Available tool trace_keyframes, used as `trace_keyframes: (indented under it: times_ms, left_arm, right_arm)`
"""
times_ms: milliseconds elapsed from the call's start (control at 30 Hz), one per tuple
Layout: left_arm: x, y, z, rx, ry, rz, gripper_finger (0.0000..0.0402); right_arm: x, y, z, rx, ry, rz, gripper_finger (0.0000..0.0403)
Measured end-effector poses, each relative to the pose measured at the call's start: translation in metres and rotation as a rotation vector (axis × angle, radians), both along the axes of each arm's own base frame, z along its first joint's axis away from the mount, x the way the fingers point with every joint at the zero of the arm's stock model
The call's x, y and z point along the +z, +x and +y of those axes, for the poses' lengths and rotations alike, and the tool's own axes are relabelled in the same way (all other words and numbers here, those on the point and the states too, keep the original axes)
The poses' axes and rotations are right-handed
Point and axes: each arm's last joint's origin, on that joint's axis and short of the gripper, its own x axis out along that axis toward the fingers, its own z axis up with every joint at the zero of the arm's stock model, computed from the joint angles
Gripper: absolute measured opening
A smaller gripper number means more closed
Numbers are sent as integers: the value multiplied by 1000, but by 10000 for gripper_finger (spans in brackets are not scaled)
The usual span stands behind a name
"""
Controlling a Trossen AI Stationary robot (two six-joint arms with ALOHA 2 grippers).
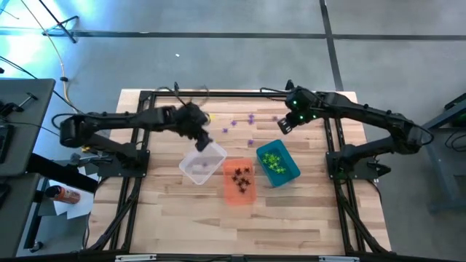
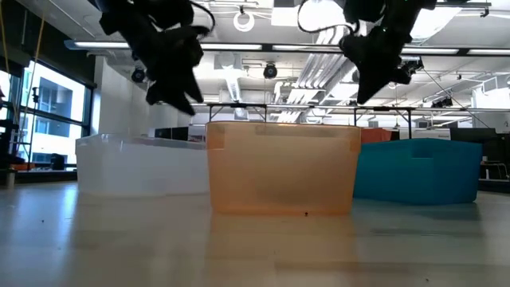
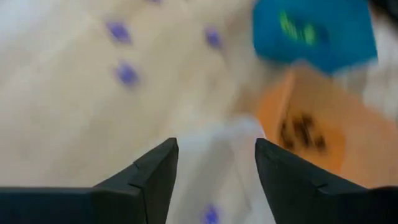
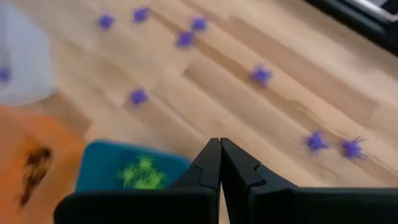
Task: Sort Halloween decoration
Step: Put the purple spider toy into the transparent bin
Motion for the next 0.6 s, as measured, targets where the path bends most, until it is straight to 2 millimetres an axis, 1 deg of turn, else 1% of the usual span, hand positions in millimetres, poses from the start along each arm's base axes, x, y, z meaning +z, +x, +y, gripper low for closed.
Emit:
trace_keyframes:
  times_ms: [67,133,200,300,400,500,600]
  left_arm:
    - [12,-5,10,63,58,-51,203]
    - [20,-11,18,111,80,-89,203]
    - [24,-15,25,144,93,-115,203]
    - [27,-20,33,188,110,-124,204]
    - [26,-22,37,227,125,-116,204]
    - [26,-23,39,231,144,-108,204]
    - [26,-23,39,214,161,-103,203]
  right_arm:
    - [-7,-5,-10,-48,8,6,3]
    - [-22,-12,-20,-110,30,26,11]
    - [-40,-17,-31,-211,53,12,26]
    - [-66,-28,-44,-384,125,24,60]
    - [-83,-38,-55,-493,169,55,104]
    - [-97,-40,-66,-579,185,96,145]
    - [-112,-39,-74,-634,179,169,170]
